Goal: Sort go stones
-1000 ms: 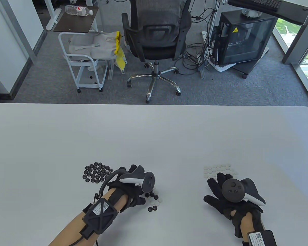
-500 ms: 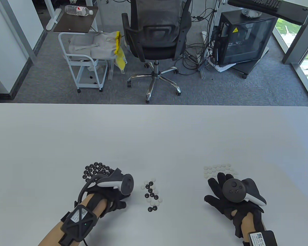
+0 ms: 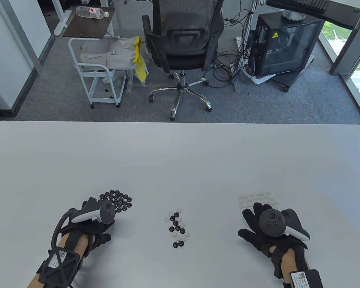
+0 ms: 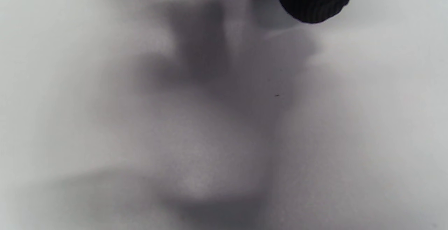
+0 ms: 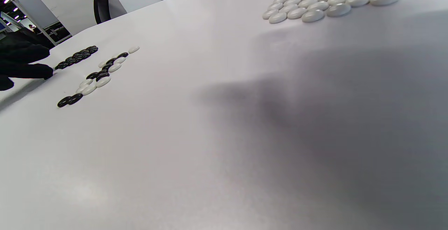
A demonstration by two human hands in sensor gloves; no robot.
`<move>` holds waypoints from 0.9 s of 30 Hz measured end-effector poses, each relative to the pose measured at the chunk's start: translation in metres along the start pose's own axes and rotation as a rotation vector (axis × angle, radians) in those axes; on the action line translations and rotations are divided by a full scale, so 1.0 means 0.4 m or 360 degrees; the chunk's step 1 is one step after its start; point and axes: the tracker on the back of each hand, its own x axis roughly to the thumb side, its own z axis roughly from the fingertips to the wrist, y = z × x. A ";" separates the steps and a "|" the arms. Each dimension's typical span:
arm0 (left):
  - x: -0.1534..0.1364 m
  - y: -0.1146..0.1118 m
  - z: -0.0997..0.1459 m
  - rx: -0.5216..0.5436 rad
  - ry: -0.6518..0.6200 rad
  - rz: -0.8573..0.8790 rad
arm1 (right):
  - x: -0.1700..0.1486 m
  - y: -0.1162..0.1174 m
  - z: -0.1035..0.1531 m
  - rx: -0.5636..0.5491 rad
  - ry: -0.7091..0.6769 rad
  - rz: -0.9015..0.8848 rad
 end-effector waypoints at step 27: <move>0.257 0.150 0.055 0.0151 -0.0301 -0.0225 | -0.001 -0.005 0.002 -0.0015 0.0001 -0.0003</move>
